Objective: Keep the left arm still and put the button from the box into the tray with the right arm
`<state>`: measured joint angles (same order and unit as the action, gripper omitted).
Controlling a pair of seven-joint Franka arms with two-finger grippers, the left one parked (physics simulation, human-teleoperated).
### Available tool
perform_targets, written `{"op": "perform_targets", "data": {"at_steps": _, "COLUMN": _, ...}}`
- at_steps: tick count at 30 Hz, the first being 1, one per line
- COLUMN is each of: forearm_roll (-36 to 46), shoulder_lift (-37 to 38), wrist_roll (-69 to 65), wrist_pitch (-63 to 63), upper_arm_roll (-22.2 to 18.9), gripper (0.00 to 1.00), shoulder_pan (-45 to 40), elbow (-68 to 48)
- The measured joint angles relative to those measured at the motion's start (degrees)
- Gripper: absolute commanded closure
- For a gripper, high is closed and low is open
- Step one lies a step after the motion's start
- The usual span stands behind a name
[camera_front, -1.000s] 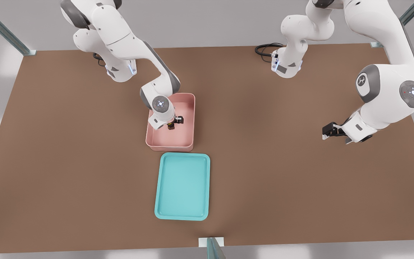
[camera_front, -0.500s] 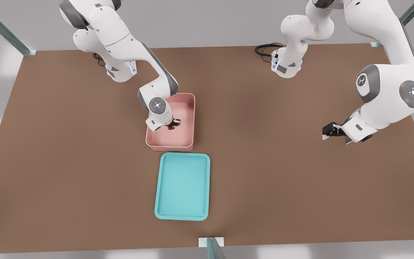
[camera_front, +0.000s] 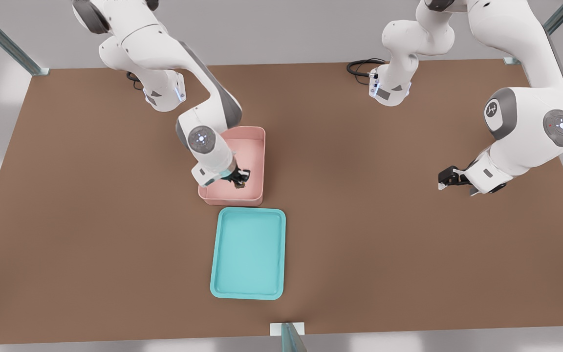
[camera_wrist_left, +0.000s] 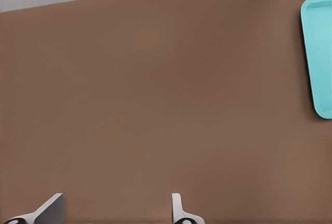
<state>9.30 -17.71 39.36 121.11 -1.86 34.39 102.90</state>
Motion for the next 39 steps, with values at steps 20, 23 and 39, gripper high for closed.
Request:
{"op": "perform_targets", "data": {"at_steps": 20, "forearm_roll": -1.8, "shoulder_lift": -36.2, "wrist_roll": 1.8, "wrist_pitch": -15.8, "upper_arm_roll": -3.5, "gripper": 0.00, "shoulder_pan": -4.2, "elbow": -46.8}}
{"op": "perform_targets", "data": {"at_steps": 23, "forearm_roll": -2.1, "shoulder_lift": -36.3, "wrist_roll": 2.2, "wrist_pitch": -14.5, "upper_arm_roll": -3.5, "gripper": 0.00, "shoulder_pan": -4.2, "elbow": -46.9}}
{"op": "perform_targets", "data": {"at_steps": 39, "forearm_roll": -4.1, "shoulder_lift": -1.1, "wrist_roll": -22.1, "wrist_pitch": -35.9, "upper_arm_roll": -5.7, "gripper": 0.00, "shoulder_pan": -30.4, "elbow": -25.7}}
